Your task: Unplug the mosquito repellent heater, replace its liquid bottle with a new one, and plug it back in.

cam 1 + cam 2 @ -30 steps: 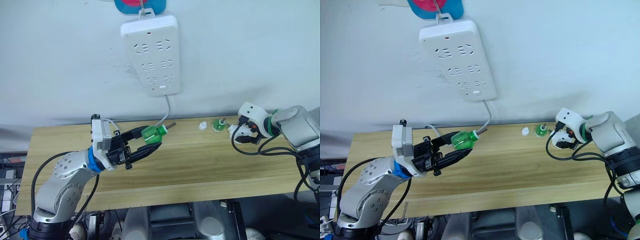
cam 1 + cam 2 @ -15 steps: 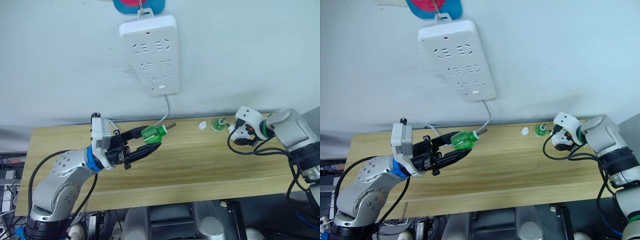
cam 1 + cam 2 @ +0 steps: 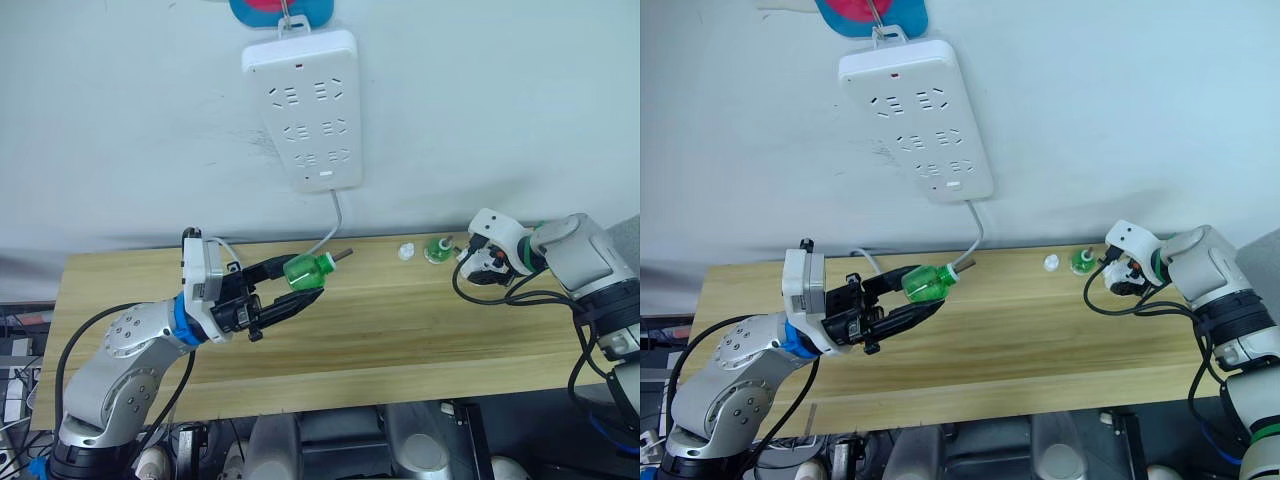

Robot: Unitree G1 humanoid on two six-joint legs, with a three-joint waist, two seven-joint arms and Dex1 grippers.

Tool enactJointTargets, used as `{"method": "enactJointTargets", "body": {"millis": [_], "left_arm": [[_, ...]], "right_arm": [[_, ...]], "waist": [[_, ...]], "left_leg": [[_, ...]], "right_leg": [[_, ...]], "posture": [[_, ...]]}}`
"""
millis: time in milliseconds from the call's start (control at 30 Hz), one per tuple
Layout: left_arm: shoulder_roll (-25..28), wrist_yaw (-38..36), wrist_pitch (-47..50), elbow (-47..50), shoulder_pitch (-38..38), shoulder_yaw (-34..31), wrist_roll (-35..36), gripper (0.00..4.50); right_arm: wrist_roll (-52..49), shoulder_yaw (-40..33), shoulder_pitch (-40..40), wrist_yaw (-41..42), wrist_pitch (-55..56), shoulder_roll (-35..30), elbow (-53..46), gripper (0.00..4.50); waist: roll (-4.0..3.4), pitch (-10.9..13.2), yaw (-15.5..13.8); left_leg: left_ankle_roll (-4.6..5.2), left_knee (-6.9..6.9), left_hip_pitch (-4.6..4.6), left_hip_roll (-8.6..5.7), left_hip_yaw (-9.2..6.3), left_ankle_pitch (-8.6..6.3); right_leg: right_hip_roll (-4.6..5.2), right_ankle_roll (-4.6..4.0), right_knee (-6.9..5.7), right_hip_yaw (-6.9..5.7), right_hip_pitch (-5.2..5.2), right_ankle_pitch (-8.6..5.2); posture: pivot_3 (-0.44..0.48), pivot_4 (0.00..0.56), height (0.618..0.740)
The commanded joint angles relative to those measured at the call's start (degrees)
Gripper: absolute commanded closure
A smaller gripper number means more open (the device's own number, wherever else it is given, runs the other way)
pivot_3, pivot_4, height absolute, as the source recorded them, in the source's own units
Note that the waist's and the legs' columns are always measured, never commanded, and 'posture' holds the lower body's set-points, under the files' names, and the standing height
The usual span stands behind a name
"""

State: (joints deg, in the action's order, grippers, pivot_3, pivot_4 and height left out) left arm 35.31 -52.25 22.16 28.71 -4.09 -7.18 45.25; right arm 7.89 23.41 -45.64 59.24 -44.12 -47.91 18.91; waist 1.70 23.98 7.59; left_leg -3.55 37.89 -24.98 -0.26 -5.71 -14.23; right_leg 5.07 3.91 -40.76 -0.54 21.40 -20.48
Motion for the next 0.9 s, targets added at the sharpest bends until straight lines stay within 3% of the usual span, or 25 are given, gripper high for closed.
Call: {"method": "enactJointTargets", "body": {"millis": [33, 367, 567, 733, 900], "left_arm": [[0.5, 0.2, 0.9, 2.8, 0.6, -1.4, 2.2, 2.24], [0.6, -0.4, 0.2, 2.5, 0.1, -1.0, 1.9, 2.24], [0.3, -2.3, -0.4, 1.0, -0.9, -0.4, 1.9, 2.24], [-1.0, -4.4, -1.8, -1.3, -2.2, -0.1, 1.9, 2.24], [-3.4, -5.8, -2.9, -3.6, -3.9, 0.4, 2.2, 2.24]], "right_arm": [[0.5, -0.8, 0.2, 0.8, 0.1, -0.6, -1.2, 1.54], [-0.6, -2.0, 1.4, 3.0, -2.4, -2.8, -5.4, 1.53], [-4.4, -6.2, 4.9, 7.0, -5.5, -8.3, -13.2, 1.53], [-12.5, -13.2, 8.6, 11.6, -9.5, -12.3, -21.5, 1.53], [-26.4, -22.8, 9.2, 15.4, -21.4, -12.5, -30.6, 1.53]], "waist": [[0.0, 0.0, 0.0], [-0.02, 0.1, -0.1], [-0.04, 0.1, -0.6], [-0.04, 0.1, -0.7], [-0.04, 0.1, -0.4]], "left_leg": [[0.0, 0.0, 0.0, 0.0, 0.0, 0.0], [0.0, -0.02, 0.0, 0.0, 0.0, 0.0], [0.0, -0.03, -0.02, 0.0, 0.0, 0.0], [0.01, -0.03, -0.02, 0.01, 0.01, -0.01], [0.01, -0.01, -0.04, 0.0, 0.02, -0.01]], "right_leg": [[0.0, 0.0, 0.0, 0.0, 0.0, 0.0], [0.0, 0.0, 0.02, 0.0, 0.0, 0.0], [0.0, 0.0, 0.07, 0.0, 0.0, 0.0], [0.0, 0.0, 0.11, -0.01, -0.01, 0.0], [0.0, 0.0, 0.11, -0.01, 0.0, 0.0]], "posture": [[-0.193, 0.425, 0.74], [-0.209, 0.421, 0.74], [-0.245, 0.412, 0.74], [-0.278, 0.403, 0.74], [-0.308, 0.398, 0.74]]}}
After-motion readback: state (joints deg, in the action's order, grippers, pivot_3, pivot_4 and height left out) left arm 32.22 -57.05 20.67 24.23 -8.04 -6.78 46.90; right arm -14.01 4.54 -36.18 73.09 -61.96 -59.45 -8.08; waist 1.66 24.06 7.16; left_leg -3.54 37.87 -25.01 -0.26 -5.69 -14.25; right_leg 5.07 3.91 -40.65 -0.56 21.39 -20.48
